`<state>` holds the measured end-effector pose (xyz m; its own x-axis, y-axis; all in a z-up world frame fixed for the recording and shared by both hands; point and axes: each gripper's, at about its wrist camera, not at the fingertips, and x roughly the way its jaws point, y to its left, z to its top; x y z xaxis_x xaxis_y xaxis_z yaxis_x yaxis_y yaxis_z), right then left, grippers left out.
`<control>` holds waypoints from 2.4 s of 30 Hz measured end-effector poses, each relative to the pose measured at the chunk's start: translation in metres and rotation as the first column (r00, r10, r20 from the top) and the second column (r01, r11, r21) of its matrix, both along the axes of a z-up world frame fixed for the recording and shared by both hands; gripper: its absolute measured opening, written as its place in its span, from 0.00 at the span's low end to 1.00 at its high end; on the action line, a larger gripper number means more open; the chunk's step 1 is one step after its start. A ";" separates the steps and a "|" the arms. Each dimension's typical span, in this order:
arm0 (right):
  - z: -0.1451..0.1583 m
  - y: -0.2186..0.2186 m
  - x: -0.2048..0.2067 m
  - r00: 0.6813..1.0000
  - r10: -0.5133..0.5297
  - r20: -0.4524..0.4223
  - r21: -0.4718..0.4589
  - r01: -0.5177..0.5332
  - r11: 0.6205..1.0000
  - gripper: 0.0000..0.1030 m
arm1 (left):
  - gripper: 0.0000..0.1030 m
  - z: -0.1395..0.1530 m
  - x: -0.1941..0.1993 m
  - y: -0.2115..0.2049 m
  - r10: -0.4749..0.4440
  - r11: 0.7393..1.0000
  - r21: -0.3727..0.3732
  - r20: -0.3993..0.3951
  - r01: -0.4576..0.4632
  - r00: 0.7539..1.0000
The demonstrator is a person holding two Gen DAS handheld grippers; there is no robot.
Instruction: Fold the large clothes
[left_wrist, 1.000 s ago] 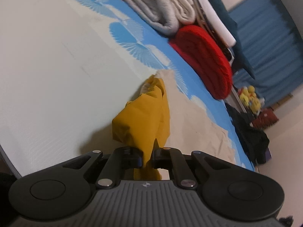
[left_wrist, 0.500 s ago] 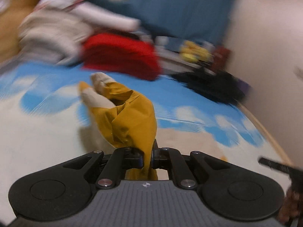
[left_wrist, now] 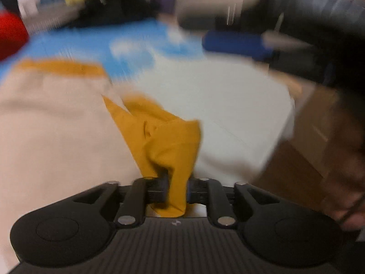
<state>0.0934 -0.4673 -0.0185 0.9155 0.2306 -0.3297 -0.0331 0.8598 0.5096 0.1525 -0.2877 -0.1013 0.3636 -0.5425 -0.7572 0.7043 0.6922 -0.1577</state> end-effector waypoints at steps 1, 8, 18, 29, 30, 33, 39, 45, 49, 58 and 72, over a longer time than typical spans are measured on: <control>-0.006 0.000 0.003 0.999 0.010 -0.036 0.015 -0.010 1.000 0.40 | 0.27 -0.002 0.000 0.002 0.005 1.000 -0.004 -0.014 -0.005 1.000; -0.037 0.033 0.041 0.944 0.063 -0.324 -0.041 -0.080 0.996 0.40 | 0.62 0.039 -0.018 0.091 -0.001 0.979 -0.202 -0.012 -0.002 1.000; -0.057 0.060 0.051 0.872 -0.069 -0.485 -0.205 -0.036 0.978 0.40 | 0.62 0.021 0.008 0.176 0.330 0.944 -0.010 0.000 -0.330 0.944; -0.051 0.049 0.037 0.897 -0.059 -0.439 -0.165 -0.016 0.986 0.01 | 0.67 0.015 0.035 0.208 0.500 0.854 -0.068 -0.164 -0.515 0.850; -0.041 0.046 0.030 0.923 -0.065 -0.379 -0.152 0.007 0.988 0.01 | 0.67 0.018 0.037 0.209 0.500 0.852 -0.084 -0.166 -0.518 0.850; -0.022 0.030 0.009 0.959 -0.105 -0.264 -0.102 0.080 0.992 0.01 | 0.67 0.028 0.040 0.205 0.488 0.853 -0.117 -0.160 -0.508 0.858; -0.073 0.009 0.028 0.794 -0.212 -0.570 -0.162 0.144 0.976 0.00 | 0.69 0.002 0.055 0.178 0.445 0.892 0.023 -0.211 -0.451 0.870; -0.093 0.017 0.045 0.714 -0.254 -0.653 -0.256 0.107 0.961 0.00 | 0.80 -0.027 0.055 0.178 0.409 0.910 0.059 -0.298 -0.411 0.863; -0.096 0.018 0.052 0.700 -0.265 -0.663 -0.288 0.088 0.954 0.00 | 0.71 -0.026 0.058 0.200 0.410 0.891 -0.043 -0.353 -0.453 0.841; -0.086 0.018 0.051 0.716 -0.322 -0.619 -0.321 0.143 0.936 0.01 | 0.70 -0.027 0.057 0.200 0.301 0.949 0.017 -0.335 -0.314 0.893; -0.089 0.023 0.074 0.776 -0.173 -0.606 -0.100 0.142 0.985 0.59 | 0.84 -0.036 0.175 0.271 0.347 0.767 -0.305 -0.544 -0.565 0.764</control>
<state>0.1676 -0.4440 -0.1073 0.5406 0.0715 -0.8382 0.4093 0.8482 0.3363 0.3272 -0.0170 -0.1372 0.3489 -0.6985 -0.6247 0.0978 0.6901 -0.7170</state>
